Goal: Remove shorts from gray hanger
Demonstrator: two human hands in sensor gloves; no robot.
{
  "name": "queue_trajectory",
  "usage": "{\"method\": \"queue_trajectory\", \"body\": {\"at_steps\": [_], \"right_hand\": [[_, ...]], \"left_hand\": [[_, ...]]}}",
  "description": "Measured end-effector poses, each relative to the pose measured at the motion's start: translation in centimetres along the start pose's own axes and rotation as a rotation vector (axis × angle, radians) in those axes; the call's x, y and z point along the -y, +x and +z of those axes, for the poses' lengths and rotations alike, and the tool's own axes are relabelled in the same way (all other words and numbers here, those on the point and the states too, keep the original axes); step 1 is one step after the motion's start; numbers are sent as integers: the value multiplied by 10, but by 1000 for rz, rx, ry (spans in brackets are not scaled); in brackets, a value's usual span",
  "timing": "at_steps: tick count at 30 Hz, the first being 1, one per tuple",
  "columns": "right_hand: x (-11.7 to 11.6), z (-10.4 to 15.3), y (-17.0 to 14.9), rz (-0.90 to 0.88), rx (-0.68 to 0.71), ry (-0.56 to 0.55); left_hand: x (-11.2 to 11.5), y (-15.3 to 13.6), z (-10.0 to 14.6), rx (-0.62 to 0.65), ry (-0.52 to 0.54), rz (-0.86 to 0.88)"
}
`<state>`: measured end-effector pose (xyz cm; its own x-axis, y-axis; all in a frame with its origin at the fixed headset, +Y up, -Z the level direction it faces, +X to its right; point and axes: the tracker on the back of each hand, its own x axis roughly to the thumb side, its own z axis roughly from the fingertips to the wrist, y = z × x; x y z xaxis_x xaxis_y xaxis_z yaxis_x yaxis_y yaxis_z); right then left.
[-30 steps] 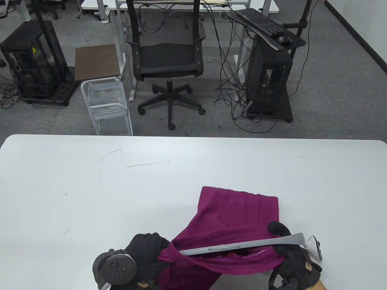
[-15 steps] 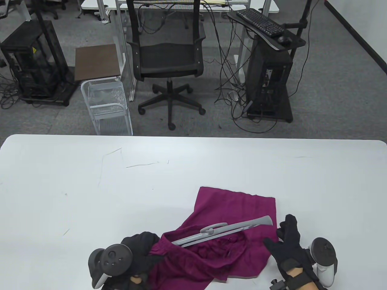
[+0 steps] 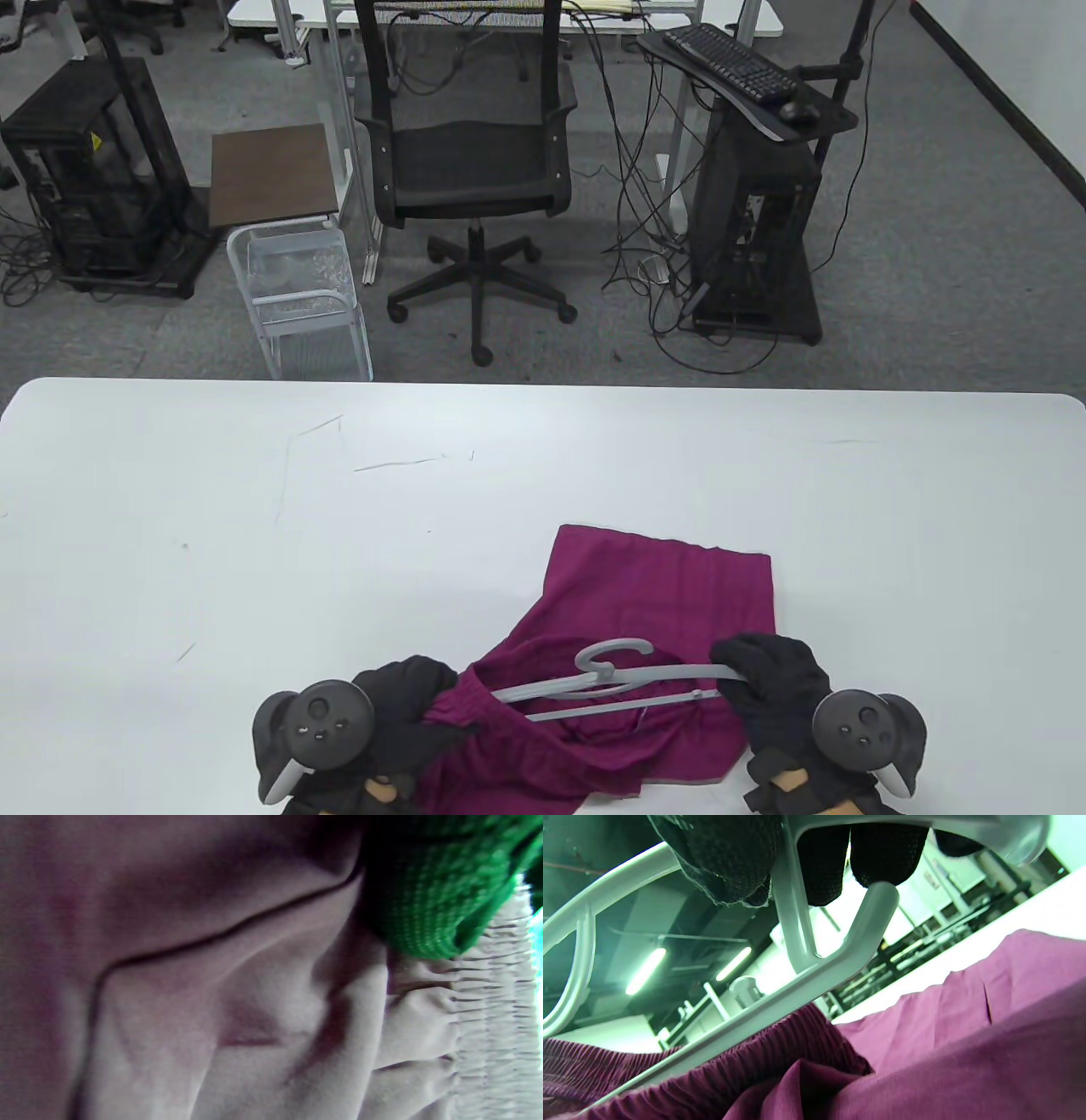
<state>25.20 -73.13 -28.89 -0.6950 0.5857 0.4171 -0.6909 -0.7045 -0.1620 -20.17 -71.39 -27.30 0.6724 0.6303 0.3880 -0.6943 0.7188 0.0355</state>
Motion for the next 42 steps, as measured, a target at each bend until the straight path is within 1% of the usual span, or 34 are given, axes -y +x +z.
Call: {"method": "queue_trajectory", "body": {"at_steps": [3,5,7,8,12,14,18,20,22,23,24,25,26,27,29,33,34,36,37,38,39,41,42], "right_hand": [[4,1,0,-21,-19,-40],[7,2,-2,-40,-29,-62],[9,1,-4,-86,-35,-50],[10,1,-5,-99,-37,-52],[11,0,-5,-122,-32,-39],[14,0,-5,-120,-36,-52],[30,2,-13,-139,-67,-124],[38,5,-21,-164,-96,-163],[43,8,-28,-225,-128,-194],[44,9,-30,-243,-139,-196],[44,10,-31,-268,-152,-214],[44,10,-31,-275,-158,-218],[43,10,-31,-287,-162,-216],[42,10,-31,-292,-162,-214],[39,9,-32,-314,-161,-190],[34,7,-31,-342,-119,-144],[33,7,-31,-340,-118,-144],[32,7,-30,-344,-113,-131],[31,7,-30,-344,-112,-129],[31,6,-30,-339,-111,-125],[30,6,-30,-330,-109,-122],[30,6,-31,-327,-110,-115],[29,6,-31,-331,-111,-108]], "left_hand": [[-8,-6,3,-2,59,95],[-14,-12,7,-39,110,142],[-22,-20,11,-129,182,158],[-24,-24,13,-172,197,166],[-29,-35,16,-259,170,200],[-32,-38,17,-268,175,222],[-46,-50,27,-364,278,265],[-52,-60,33,-393,306,372],[-54,-70,37,-359,376,629],[-54,-72,38,-343,390,713],[-54,-73,39,-299,418,852],[-53,-73,40,-277,428,926],[-54,-72,40,-231,445,991],[-54,-71,39,-196,456,1003],[-58,-66,39,-122,473,939],[-58,-51,33,18,425,856],[-58,-49,32,16,415,820],[-56,-44,31,-46,391,679],[-53,-41,28,-100,352,551],[-49,-41,27,-169,311,460],[-41,-40,23,-257,221,323],[-23,-40,16,-390,30,90],[-12,-40,11,-433,-102,-26]]}}
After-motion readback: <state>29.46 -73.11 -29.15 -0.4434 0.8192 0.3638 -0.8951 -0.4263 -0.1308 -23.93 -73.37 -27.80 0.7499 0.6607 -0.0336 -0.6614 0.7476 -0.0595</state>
